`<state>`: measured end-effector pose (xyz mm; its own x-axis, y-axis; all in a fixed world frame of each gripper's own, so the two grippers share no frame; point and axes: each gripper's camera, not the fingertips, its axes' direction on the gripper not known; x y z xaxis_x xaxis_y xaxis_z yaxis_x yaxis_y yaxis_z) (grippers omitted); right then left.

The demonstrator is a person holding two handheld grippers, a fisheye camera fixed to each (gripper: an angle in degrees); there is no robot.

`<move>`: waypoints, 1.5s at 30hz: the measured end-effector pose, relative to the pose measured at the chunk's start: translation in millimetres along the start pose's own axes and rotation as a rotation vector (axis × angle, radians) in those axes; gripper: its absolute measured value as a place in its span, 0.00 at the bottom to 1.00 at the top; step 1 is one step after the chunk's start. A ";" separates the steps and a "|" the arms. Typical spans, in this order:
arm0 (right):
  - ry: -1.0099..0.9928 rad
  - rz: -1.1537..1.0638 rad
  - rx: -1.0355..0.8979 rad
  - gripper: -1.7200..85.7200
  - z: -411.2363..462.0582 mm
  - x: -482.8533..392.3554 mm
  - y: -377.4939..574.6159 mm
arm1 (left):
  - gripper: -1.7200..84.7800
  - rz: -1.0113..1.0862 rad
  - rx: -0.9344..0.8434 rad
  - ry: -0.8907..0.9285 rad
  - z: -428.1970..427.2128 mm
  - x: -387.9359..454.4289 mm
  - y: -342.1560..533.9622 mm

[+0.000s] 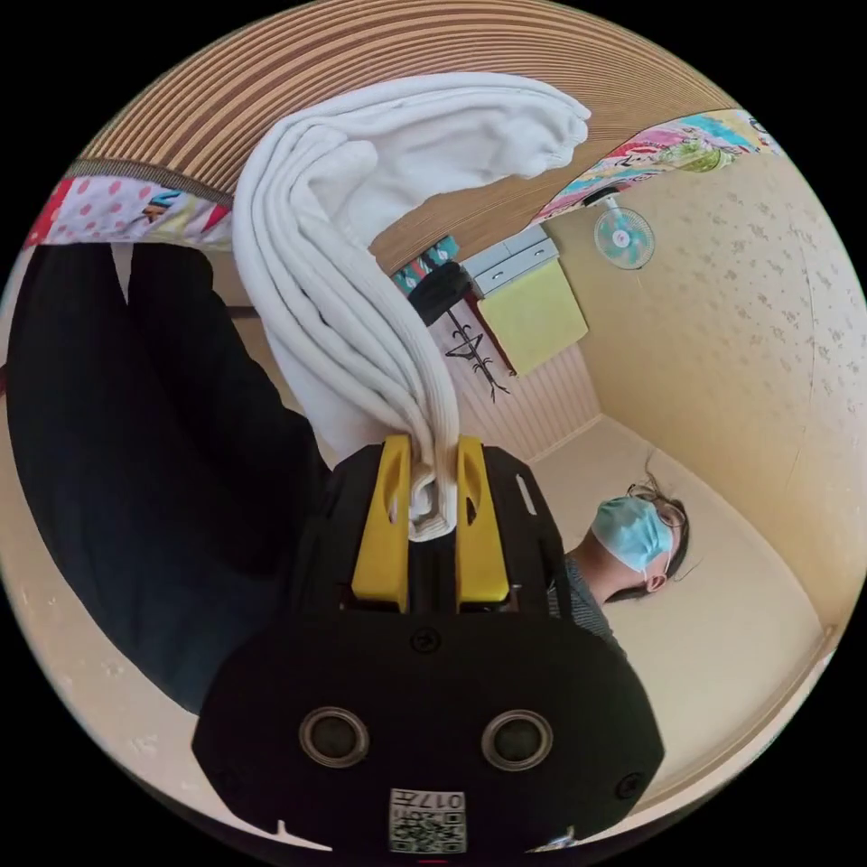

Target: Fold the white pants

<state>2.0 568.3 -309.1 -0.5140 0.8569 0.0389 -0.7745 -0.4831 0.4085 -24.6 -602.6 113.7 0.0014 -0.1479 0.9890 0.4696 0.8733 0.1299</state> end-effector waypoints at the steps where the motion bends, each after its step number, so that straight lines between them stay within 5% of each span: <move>1: -0.004 -0.022 0.009 0.11 1.4 -11.3 -4.8 | 0.11 0.016 0.011 0.027 0.3 20.2 -18.9; 6: -0.105 -0.251 0.097 0.14 5.0 -96.6 -75.8 | 0.13 0.118 0.004 0.108 6.2 99.7 -122.6; 11: -0.215 -0.659 0.218 0.13 2.8 -144.5 -106.2 | 0.17 0.408 0.206 0.064 -12.6 164.5 -188.8; 16: 0.228 -0.798 0.456 0.16 23.4 -121.2 -78.9 | 0.19 0.795 0.460 -0.242 -10.4 178.1 -150.3; 21: 0.707 -0.854 0.518 0.23 73.3 -81.7 -83.1 | 0.26 0.722 0.542 -0.613 10.8 120.4 -155.0; 24: 0.699 -0.928 0.437 0.23 98.6 -74.6 -91.0 | 0.25 0.652 0.512 -0.819 30.6 88.0 -176.3; 27: 0.662 -0.916 0.310 0.14 121.1 -66.8 -102.1 | 0.18 0.666 0.462 -0.788 49.9 67.5 -190.0; 34: 0.503 -0.978 0.460 0.06 100.9 -35.5 -67.6 | 0.13 0.869 0.366 -0.695 87.0 64.7 -159.8; 38: 0.937 -0.760 0.618 0.07 112.4 -8.7 -71.5 | 0.16 0.650 0.467 -0.890 80.3 34.5 -184.7; 45: 1.270 -1.168 0.479 0.08 198.7 28.7 23.3 | 0.18 0.763 0.526 -0.906 71.3 7.7 -130.0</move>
<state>42.5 617.4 -117.2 0.0476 -0.0791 -0.9957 -0.8634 0.4980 -0.0808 -148.6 -684.2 109.4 -0.5782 0.6496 0.4936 0.2133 0.7043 -0.6771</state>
